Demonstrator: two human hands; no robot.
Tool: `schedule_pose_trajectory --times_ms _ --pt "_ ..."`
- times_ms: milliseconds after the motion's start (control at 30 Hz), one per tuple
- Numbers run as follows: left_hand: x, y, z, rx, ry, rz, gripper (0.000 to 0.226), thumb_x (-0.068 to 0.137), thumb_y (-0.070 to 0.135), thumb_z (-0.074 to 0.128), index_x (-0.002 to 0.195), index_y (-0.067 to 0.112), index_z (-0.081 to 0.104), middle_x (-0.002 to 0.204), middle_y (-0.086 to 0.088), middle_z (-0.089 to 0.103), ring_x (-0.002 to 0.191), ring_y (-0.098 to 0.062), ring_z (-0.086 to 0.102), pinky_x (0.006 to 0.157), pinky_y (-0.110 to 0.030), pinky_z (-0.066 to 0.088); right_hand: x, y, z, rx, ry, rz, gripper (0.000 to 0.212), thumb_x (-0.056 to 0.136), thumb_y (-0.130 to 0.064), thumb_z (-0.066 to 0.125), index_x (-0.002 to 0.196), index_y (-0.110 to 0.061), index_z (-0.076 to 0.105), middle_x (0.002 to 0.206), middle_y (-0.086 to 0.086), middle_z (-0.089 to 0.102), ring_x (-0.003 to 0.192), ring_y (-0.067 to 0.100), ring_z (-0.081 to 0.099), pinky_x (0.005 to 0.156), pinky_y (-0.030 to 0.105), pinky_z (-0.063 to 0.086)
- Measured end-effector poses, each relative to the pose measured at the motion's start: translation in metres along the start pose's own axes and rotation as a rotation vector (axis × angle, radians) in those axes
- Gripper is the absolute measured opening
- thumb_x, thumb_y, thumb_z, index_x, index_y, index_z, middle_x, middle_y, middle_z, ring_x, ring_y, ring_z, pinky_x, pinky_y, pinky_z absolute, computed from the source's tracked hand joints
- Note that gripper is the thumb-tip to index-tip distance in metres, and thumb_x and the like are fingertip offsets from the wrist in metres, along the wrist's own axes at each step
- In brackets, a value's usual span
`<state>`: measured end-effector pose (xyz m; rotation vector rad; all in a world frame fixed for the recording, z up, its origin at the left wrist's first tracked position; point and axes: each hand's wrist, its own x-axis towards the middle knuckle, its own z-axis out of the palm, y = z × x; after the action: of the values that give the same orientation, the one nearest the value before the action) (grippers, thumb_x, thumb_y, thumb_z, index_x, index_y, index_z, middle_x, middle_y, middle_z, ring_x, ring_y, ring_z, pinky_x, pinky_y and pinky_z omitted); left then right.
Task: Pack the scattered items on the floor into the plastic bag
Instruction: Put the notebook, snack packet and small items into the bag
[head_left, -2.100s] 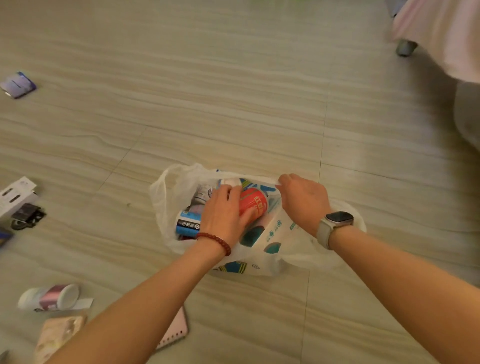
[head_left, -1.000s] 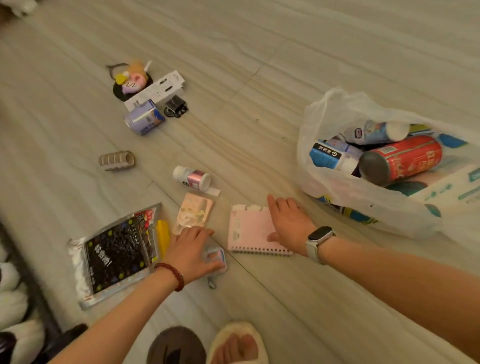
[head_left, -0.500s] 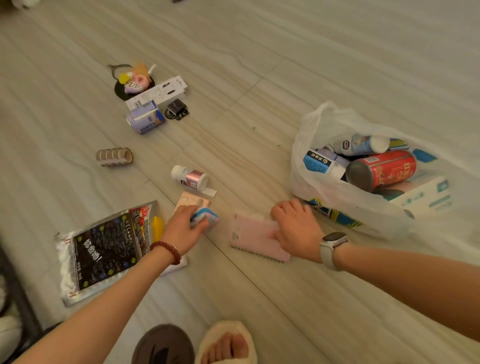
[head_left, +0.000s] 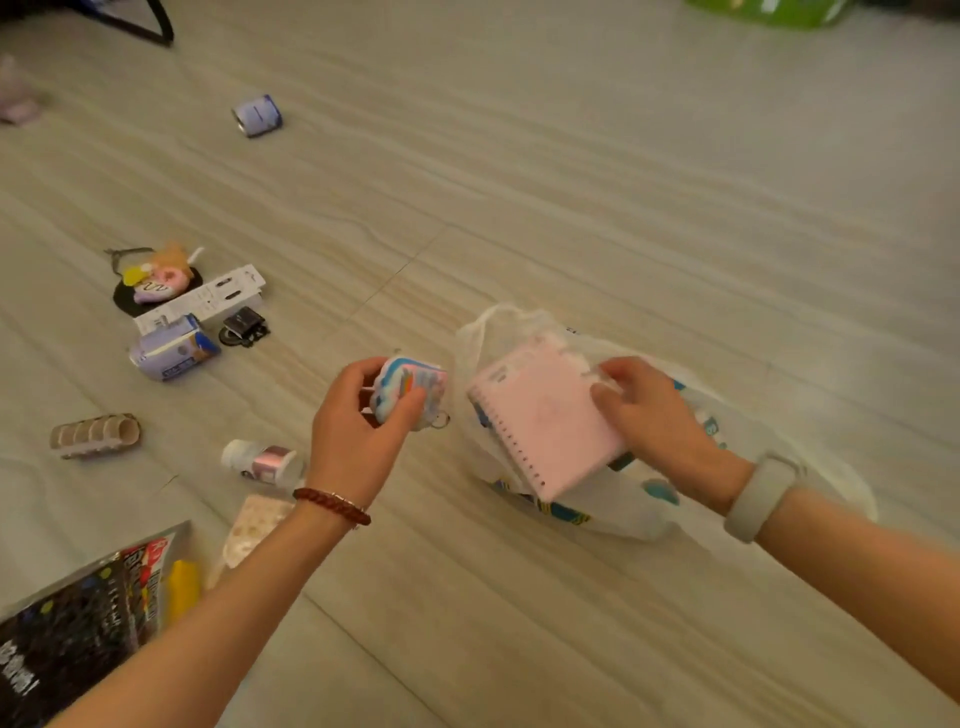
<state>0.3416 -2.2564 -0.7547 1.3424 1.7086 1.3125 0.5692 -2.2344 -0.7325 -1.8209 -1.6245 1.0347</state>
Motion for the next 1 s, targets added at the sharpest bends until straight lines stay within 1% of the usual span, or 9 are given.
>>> schedule_pose_trajectory --times_ms 100,200,367,433,567,700,833,933,1000 --pt "0.009 0.005 0.022 -0.006 -0.037 -0.002 0.025 0.079 0.015 0.067 0.094 0.025 0.051 0.086 0.012 0.056 0.072 0.003 0.056 0.057 -0.003 0.045 0.020 0.015 -0.013 -0.058 -0.001 0.164 0.032 0.090 -0.012 0.043 0.119 -0.006 0.055 0.117 0.015 0.059 0.103 0.031 0.057 0.090 0.039 0.050" --pt "0.010 0.006 0.031 -0.009 -0.057 0.004 0.023 0.078 0.016 0.068 0.091 0.028 0.053 0.084 0.013 0.057 0.071 0.003 0.057 0.058 -0.003 0.046 0.036 0.019 -0.005 -0.053 0.016 0.229 0.032 0.086 -0.009 0.042 0.112 -0.002 0.059 0.105 0.015 0.058 0.095 0.030 0.055 0.086 0.038 0.047" --pt "0.000 0.002 0.033 -0.005 -0.056 -0.031 0.022 0.078 0.017 0.068 0.089 0.029 0.053 0.081 0.015 0.058 0.068 0.004 0.057 0.053 -0.002 0.043 0.057 0.007 0.016 0.090 0.186 0.223 0.036 0.088 -0.019 0.050 0.123 -0.007 0.047 0.122 0.014 0.055 0.105 0.028 0.054 0.088 0.036 0.047" --pt "-0.003 0.000 0.035 -0.002 -0.092 -0.041 0.021 0.077 0.021 0.069 0.085 0.033 0.054 0.081 0.015 0.059 0.066 0.010 0.056 0.054 -0.003 0.044 0.057 0.011 0.016 -0.051 0.210 0.136 0.031 0.089 -0.019 0.050 0.118 -0.007 0.051 0.118 0.013 0.057 0.101 0.026 0.054 0.080 0.030 0.041" --pt "-0.006 0.006 0.053 0.013 -0.200 -0.014 0.023 0.075 0.026 0.069 0.084 0.040 0.054 0.086 0.014 0.059 0.071 0.000 0.058 0.058 -0.006 0.046 0.051 0.030 -0.003 -0.355 0.250 -0.079 0.029 0.093 -0.026 0.045 0.116 -0.011 0.056 0.119 0.010 0.057 0.109 0.027 0.052 0.090 0.037 0.042" --pt "-0.002 0.022 0.082 0.093 -0.304 0.120 0.031 0.080 0.022 0.066 0.109 0.026 0.059 0.096 0.007 0.053 0.086 -0.007 0.056 0.072 -0.012 0.046 0.057 0.054 -0.040 -0.578 0.176 -0.013 0.040 0.095 -0.032 0.038 0.131 -0.017 0.045 0.135 0.006 0.050 0.125 0.027 0.044 0.101 0.044 0.034" --pt "-0.007 0.034 0.112 0.174 -0.441 0.202 0.039 0.084 0.024 0.061 0.121 0.016 0.054 0.113 -0.003 0.055 0.099 -0.013 0.054 0.087 -0.026 0.047 0.053 0.077 -0.055 -0.711 -0.046 0.142 0.041 0.091 -0.041 0.047 0.127 -0.022 0.047 0.125 0.005 0.059 0.110 0.027 0.057 0.084 0.036 0.045" --pt "-0.015 0.039 0.135 0.199 -0.566 0.280 0.037 0.083 0.026 0.062 0.117 0.015 0.050 0.115 -0.002 0.058 0.103 -0.015 0.055 0.088 -0.025 0.046 0.050 0.088 -0.061 -0.829 0.096 0.088 0.025 0.094 -0.032 0.042 0.102 -0.016 0.059 0.109 0.009 0.066 0.100 0.032 0.060 0.072 0.033 0.041" --pt "-0.015 0.041 0.154 0.335 -0.624 0.410 0.033 0.085 0.028 0.059 0.114 0.015 0.050 0.113 -0.002 0.059 0.103 -0.017 0.055 0.083 -0.021 0.037 0.049 0.092 -0.070 -0.764 0.158 0.089 0.026 0.095 -0.030 0.040 0.101 -0.015 0.060 0.107 0.010 0.066 0.098 0.033 0.059 0.072 0.033 0.040"
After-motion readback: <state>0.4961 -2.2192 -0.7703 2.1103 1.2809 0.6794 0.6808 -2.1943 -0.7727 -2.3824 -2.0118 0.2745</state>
